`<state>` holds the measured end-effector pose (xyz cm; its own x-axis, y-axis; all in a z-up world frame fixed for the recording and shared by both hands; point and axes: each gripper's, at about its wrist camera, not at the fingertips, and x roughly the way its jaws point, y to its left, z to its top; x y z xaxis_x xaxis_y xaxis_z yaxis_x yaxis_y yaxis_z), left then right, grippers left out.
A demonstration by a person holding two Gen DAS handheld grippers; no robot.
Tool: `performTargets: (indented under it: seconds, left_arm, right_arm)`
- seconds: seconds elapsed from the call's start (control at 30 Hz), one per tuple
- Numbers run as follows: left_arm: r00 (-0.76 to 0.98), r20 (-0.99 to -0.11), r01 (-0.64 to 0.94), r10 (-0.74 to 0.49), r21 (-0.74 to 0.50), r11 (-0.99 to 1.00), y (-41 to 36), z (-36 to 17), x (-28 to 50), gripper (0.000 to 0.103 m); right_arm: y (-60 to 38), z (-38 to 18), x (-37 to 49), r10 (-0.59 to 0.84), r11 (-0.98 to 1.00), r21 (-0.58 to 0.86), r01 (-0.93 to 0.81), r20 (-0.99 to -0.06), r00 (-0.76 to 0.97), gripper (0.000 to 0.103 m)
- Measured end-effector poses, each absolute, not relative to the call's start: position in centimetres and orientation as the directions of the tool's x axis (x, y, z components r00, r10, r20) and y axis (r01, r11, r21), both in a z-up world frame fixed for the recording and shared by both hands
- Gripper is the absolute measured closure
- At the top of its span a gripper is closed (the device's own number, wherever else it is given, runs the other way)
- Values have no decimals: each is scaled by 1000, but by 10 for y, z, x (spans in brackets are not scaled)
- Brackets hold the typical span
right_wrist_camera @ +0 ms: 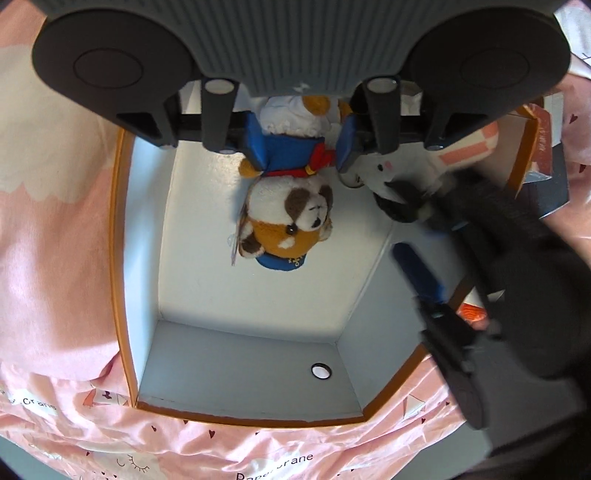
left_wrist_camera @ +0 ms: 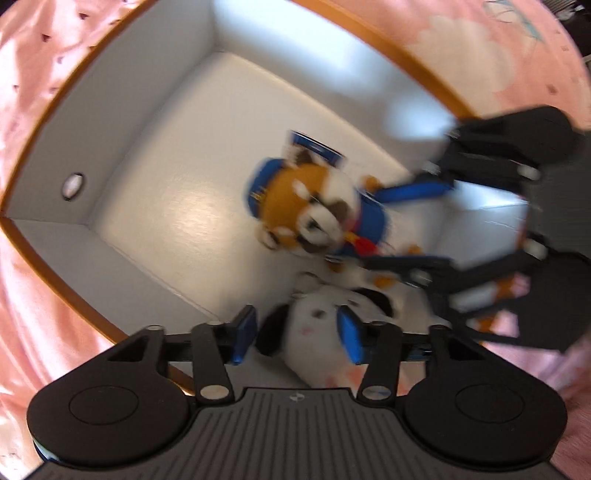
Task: Organize objects
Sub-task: 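Set the white plush in the box with the left tool while the right tool places the red-panda plush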
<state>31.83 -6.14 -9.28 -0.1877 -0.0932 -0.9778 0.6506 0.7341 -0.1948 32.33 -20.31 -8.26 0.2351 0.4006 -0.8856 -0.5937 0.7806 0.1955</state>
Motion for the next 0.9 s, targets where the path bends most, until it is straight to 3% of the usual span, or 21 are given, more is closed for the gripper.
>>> performTargets:
  seconds: [0.23,0.5,0.63,0.73,0.9]
  left_arm:
    - [-242,-966,649,-94,-233,724,-64,-101,286,33]
    - [-199,-980,667,-13,-145,731,-67,-128,257,20]
    - [-159,-987,668,-22,-123,734,-62,-129,242,22]
    - [-94,-994,644,-51,-100,759,-56,-126,229,30]
    - [160,-987,627,-16,89,774,-50,-113,188,39]
  right_arm:
    - [-196,-90,329,386,761,178,-624,-897,215,55]
    - [-179,-103,326,315,703,46,-710,-915,253,51]
    - [-177,-115,327,283,685,48,-727,-937,205,49]
    - [-178,-119,328,282,695,66,-716,-941,188,61]
    - [-191,-98,329,351,742,152,-653,-918,186,62]
